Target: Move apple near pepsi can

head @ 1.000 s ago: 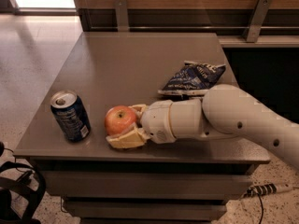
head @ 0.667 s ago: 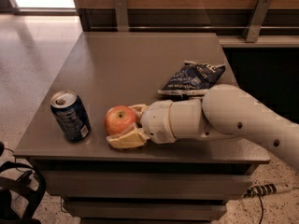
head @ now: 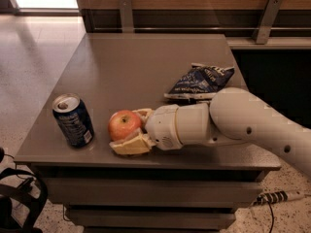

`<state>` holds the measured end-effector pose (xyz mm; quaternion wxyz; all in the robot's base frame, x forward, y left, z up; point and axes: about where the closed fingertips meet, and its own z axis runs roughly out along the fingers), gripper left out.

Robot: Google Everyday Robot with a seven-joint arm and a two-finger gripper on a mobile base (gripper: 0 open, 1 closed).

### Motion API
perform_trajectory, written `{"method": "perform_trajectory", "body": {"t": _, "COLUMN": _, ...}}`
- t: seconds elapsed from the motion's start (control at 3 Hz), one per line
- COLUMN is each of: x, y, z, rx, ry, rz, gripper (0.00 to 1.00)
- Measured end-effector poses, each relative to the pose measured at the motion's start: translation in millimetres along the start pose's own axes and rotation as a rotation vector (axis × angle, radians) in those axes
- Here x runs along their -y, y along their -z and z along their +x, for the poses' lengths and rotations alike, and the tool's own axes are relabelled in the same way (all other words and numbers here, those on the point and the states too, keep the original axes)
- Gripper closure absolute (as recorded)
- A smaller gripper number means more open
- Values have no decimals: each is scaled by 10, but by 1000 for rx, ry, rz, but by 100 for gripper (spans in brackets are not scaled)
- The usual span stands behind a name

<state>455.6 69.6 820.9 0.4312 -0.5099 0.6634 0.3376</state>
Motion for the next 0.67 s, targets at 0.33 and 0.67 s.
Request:
{"method": "perform_trajectory", "body": {"t": 0.33, "x": -12, "y": -11, "z": -8, "rx": -1, "ry": 2, "rz": -3, "gripper": 2}}
{"method": "perform_trajectory", "body": {"t": 0.67, "x": -18, "y": -16, "z": -11, "rx": -1, "ry": 3, "rz": -4, "gripper": 0}}
